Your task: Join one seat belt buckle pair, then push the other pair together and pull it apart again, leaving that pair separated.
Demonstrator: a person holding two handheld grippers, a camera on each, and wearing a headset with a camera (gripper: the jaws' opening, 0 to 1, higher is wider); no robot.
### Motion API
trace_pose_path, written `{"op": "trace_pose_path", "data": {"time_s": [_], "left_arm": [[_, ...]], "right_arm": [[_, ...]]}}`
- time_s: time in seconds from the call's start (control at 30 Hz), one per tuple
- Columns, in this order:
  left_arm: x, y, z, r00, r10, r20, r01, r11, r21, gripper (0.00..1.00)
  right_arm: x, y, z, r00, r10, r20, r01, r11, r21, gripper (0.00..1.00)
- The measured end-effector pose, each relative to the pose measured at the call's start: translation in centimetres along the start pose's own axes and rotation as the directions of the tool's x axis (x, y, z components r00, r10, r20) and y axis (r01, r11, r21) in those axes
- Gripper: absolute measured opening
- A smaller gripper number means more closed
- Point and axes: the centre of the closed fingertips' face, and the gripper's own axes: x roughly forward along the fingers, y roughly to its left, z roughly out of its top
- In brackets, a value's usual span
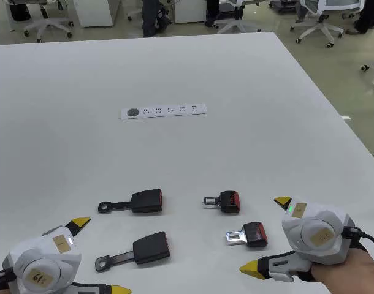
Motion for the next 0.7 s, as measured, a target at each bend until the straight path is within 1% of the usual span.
{"op": "trace_pose_path", "data": {"time_s": [0.23,0.43,0.7], "left_arm": [[0.1,0.12,0.09,1.0,0.001,0.002,-0.001,1.0,0.007,1.0],[-0.03,-0.13,0.12,1.0,-0.001,-0.001,0.001,1.0,0.014,1.0],[-0.06,-0.48,0.6,1.0,-0.002,0.005,0.002,1.0,0.018,1.0]], "right_arm": [[-0.01,-0.06,-0.21,1.0,-0.001,-0.004,0.001,1.0,-0.003,0.98],[0.03,0.11,-0.11,1.0,0.0,-0.003,0.0,1.0,-0.006,0.98],[-0.07,0.45,0.0,1.0,0.003,-0.002,-0.003,1.0,-0.009,0.97]]}}
